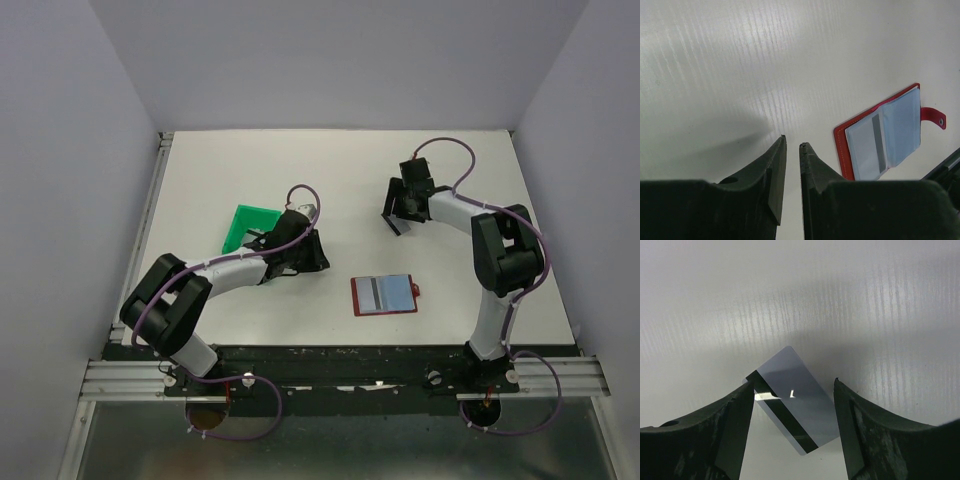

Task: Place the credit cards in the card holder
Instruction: Move the credit card to the corner of the board.

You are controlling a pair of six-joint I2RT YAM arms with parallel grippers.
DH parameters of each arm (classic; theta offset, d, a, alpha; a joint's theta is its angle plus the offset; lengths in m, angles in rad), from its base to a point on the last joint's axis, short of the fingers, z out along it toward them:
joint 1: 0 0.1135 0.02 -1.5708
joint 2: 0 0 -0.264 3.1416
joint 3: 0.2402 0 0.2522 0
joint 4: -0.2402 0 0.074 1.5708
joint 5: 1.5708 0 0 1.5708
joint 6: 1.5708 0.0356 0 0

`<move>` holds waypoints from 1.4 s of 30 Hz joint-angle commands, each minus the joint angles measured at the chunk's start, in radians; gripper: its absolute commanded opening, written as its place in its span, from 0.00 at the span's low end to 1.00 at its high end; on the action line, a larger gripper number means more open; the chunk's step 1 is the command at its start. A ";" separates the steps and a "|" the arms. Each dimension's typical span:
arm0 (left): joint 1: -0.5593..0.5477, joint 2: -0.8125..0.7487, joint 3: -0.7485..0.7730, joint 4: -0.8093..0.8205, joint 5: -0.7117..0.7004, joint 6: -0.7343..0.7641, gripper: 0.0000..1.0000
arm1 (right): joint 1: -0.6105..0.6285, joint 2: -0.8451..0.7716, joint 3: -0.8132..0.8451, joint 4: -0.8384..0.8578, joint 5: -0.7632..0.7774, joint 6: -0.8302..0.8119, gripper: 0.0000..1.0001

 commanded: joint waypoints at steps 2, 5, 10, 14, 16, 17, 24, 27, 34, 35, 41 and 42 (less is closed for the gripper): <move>0.004 -0.004 -0.006 0.027 0.020 -0.006 0.29 | 0.005 -0.017 -0.030 0.027 0.019 0.011 0.73; 0.004 0.001 -0.006 0.029 0.018 -0.005 0.29 | 0.016 -0.030 -0.051 0.052 0.019 0.007 0.67; 0.004 0.010 -0.005 0.030 0.026 -0.008 0.29 | 0.065 -0.022 -0.039 0.055 0.037 0.005 0.66; 0.005 0.008 -0.008 0.030 0.025 -0.005 0.29 | 0.100 -0.014 -0.028 0.050 0.049 0.017 0.66; 0.005 0.008 -0.009 0.029 0.025 -0.005 0.29 | 0.115 -0.011 -0.030 0.052 0.051 0.028 0.66; 0.005 0.005 -0.009 0.029 0.023 -0.005 0.29 | 0.121 -0.008 -0.033 0.055 0.051 0.033 0.66; 0.005 0.004 -0.012 0.026 0.020 -0.003 0.29 | 0.184 -0.008 -0.048 0.067 0.055 0.059 0.67; 0.007 0.004 -0.011 0.026 0.020 -0.002 0.29 | 0.204 -0.014 -0.054 0.064 0.054 0.063 0.67; 0.010 0.001 -0.011 0.027 0.020 -0.002 0.29 | 0.255 -0.024 -0.076 0.065 0.054 0.076 0.66; 0.010 0.001 -0.014 0.027 0.018 -0.002 0.29 | 0.262 -0.021 -0.078 0.065 0.049 0.077 0.66; 0.019 -0.031 -0.041 0.027 -0.006 -0.002 0.29 | 0.321 -0.036 -0.096 0.072 0.052 0.076 0.65; 0.024 -0.042 -0.049 0.032 -0.011 -0.002 0.29 | 0.330 -0.036 -0.099 0.072 0.054 0.077 0.65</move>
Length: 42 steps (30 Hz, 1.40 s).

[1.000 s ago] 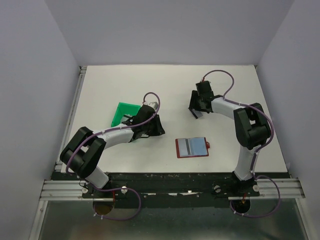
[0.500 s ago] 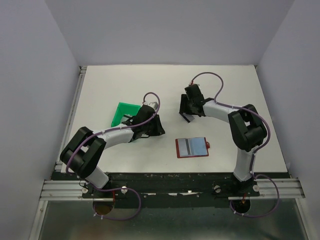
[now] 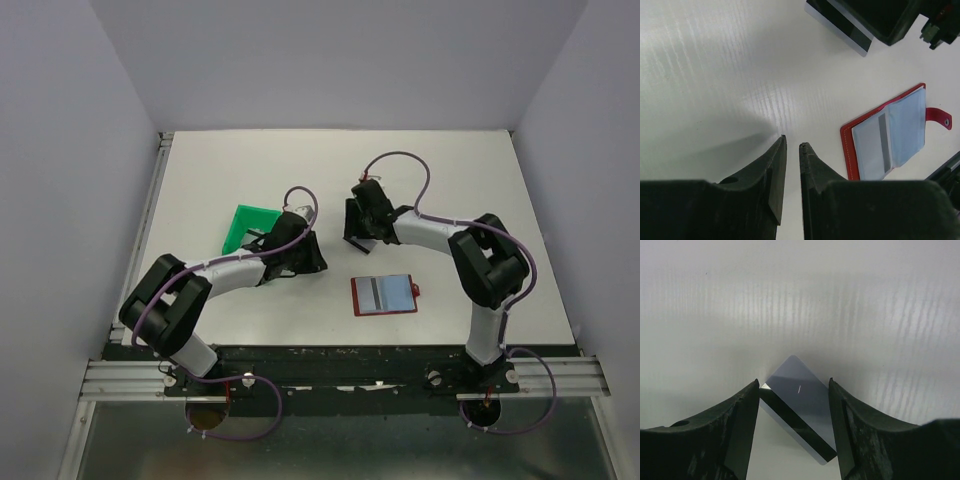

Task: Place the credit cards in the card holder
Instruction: Move the credit card to the corner of the board.

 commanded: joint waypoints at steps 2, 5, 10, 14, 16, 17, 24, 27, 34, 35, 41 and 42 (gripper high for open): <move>0.026 -0.075 -0.059 0.032 -0.022 -0.001 0.29 | 0.060 -0.016 -0.044 -0.016 0.018 0.019 0.65; 0.039 -0.124 -0.082 0.037 -0.042 0.004 0.29 | 0.085 -0.007 -0.050 -0.010 0.016 0.026 0.65; 0.064 -0.187 -0.097 0.016 -0.076 0.022 0.29 | 0.128 -0.001 -0.061 -0.010 0.023 0.046 0.65; 0.082 -0.204 -0.106 0.006 -0.081 0.027 0.29 | 0.165 -0.012 -0.087 -0.002 0.016 0.077 0.65; 0.088 -0.209 -0.111 0.006 -0.079 0.027 0.29 | 0.186 -0.019 -0.105 0.003 0.010 0.097 0.65; 0.090 -0.210 -0.114 0.008 -0.078 0.024 0.29 | 0.200 -0.021 -0.113 0.003 0.007 0.106 0.65; 0.095 -0.222 -0.128 0.012 -0.079 0.019 0.29 | 0.246 -0.070 -0.151 0.012 0.056 0.138 0.65; 0.095 -0.225 -0.128 0.011 -0.077 0.019 0.29 | 0.241 -0.093 -0.090 -0.025 0.119 0.091 0.65; 0.096 -0.253 -0.132 -0.006 -0.082 0.022 0.30 | 0.159 -0.130 0.007 -0.062 0.154 0.009 0.65; 0.098 -0.258 -0.134 -0.004 -0.082 0.022 0.29 | 0.137 -0.139 0.002 -0.062 0.156 0.006 0.65; 0.096 -0.262 -0.149 0.003 -0.076 0.014 0.29 | 0.059 -0.145 -0.056 -0.056 0.092 0.000 0.65; 0.096 -0.262 -0.151 0.009 -0.076 0.013 0.29 | 0.059 -0.142 -0.073 -0.044 0.086 0.000 0.65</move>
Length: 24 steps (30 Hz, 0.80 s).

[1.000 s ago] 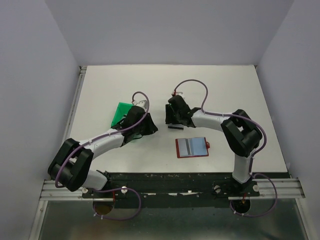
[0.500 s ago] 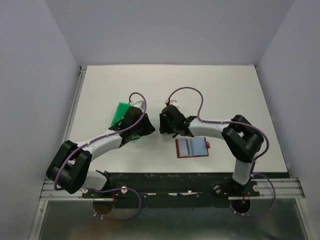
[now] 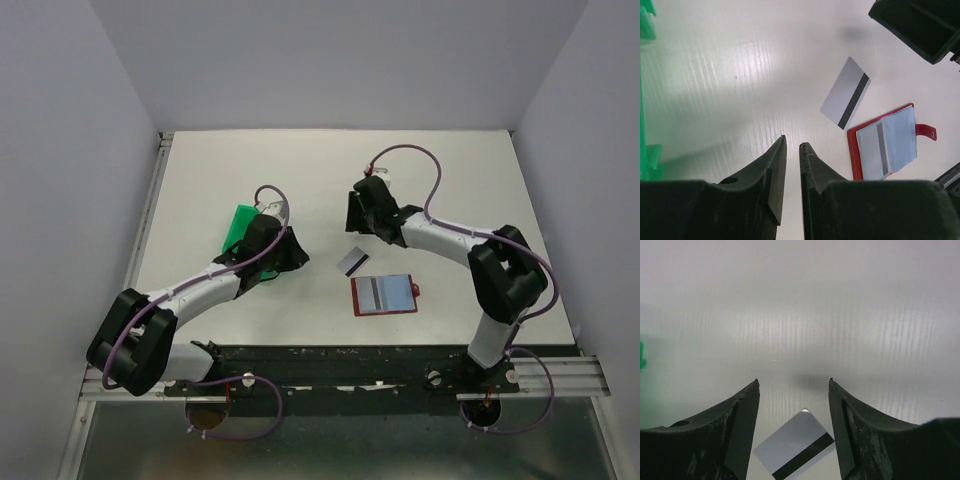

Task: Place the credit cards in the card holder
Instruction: Move the credit card to the corner of the board.

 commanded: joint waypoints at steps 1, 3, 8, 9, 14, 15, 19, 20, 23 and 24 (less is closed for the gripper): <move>0.005 -0.011 -0.020 0.007 -0.019 0.002 0.29 | -0.012 0.002 -0.071 0.000 -0.026 -0.013 0.65; 0.005 -0.006 -0.023 0.012 -0.018 0.003 0.29 | -0.015 0.016 -0.094 0.026 -0.046 0.004 0.65; 0.005 -0.005 -0.023 0.011 -0.010 0.006 0.29 | -0.014 0.038 -0.131 0.046 -0.072 0.039 0.66; 0.005 -0.008 -0.023 0.009 -0.011 0.006 0.29 | -0.014 0.036 -0.138 0.049 -0.078 0.047 0.66; 0.005 -0.006 -0.024 0.011 -0.013 0.006 0.30 | -0.011 0.044 -0.171 0.065 -0.121 0.048 0.66; 0.005 -0.003 -0.023 0.014 -0.011 0.005 0.29 | -0.009 0.045 -0.174 0.068 -0.132 0.045 0.66; 0.005 0.001 -0.026 0.017 -0.005 0.003 0.29 | 0.022 0.048 -0.177 0.062 -0.143 0.031 0.66; 0.005 0.003 -0.027 0.015 -0.007 0.002 0.30 | 0.037 0.047 -0.175 0.049 -0.134 0.037 0.66; 0.005 0.000 -0.026 0.015 -0.008 0.003 0.30 | 0.071 0.041 -0.178 -0.004 -0.086 0.076 0.66; 0.005 0.001 -0.029 0.015 -0.008 0.003 0.29 | 0.080 0.035 -0.185 -0.029 -0.056 0.096 0.66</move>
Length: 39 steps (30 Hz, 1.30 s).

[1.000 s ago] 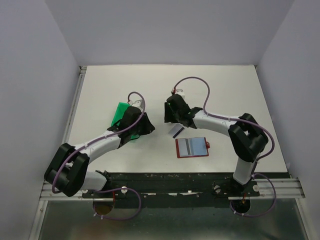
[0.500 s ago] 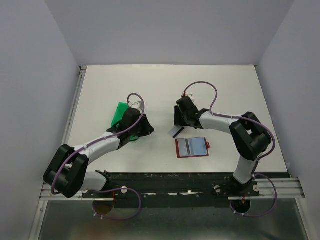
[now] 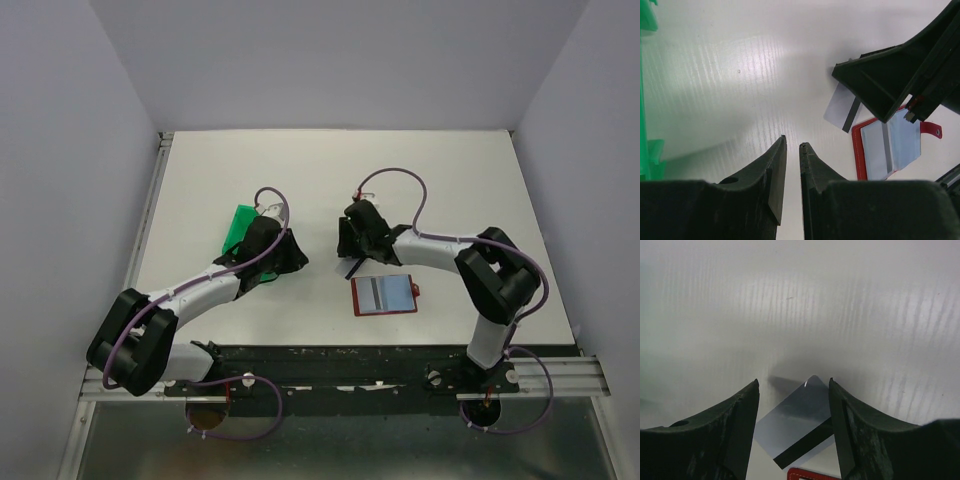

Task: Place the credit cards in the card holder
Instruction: Move the credit card to the corner of the board.

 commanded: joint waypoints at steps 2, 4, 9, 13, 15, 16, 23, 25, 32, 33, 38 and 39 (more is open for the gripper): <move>0.005 0.003 -0.011 0.015 -0.007 0.002 0.29 | 0.057 0.002 -0.056 -0.149 0.074 0.100 0.66; 0.005 0.004 -0.011 0.016 -0.004 0.001 0.29 | 0.058 -0.010 -0.081 -0.163 0.073 0.128 0.66; 0.003 0.007 -0.014 0.022 -0.001 -0.002 0.30 | 0.081 -0.032 -0.139 -0.160 0.031 0.171 0.66; 0.005 0.010 -0.017 0.029 0.005 -0.009 0.29 | 0.124 -0.041 -0.160 -0.138 0.004 0.170 0.66; 0.005 0.010 -0.018 0.033 0.007 -0.012 0.30 | 0.146 -0.043 -0.159 -0.131 0.001 0.162 0.66; 0.005 0.010 -0.020 0.033 0.007 -0.012 0.29 | 0.156 -0.041 -0.159 -0.131 -0.001 0.157 0.66; 0.005 -0.011 -0.034 0.024 -0.003 -0.013 0.30 | 0.228 -0.055 -0.160 -0.147 -0.025 0.174 0.66; 0.005 -0.019 -0.041 0.021 -0.007 -0.016 0.29 | 0.253 -0.063 -0.165 -0.157 -0.028 0.180 0.66; 0.005 -0.039 -0.075 0.027 -0.004 -0.021 0.29 | 0.333 -0.104 -0.188 -0.169 -0.042 0.188 0.66; 0.005 -0.042 -0.081 0.025 -0.006 -0.021 0.29 | 0.345 -0.109 -0.193 -0.163 -0.047 0.185 0.66; 0.005 -0.062 -0.118 0.036 -0.001 -0.028 0.29 | 0.385 -0.129 -0.225 -0.112 -0.067 0.177 0.66; 0.005 -0.065 -0.132 0.045 0.005 -0.033 0.30 | 0.393 -0.129 -0.228 -0.108 -0.068 0.179 0.66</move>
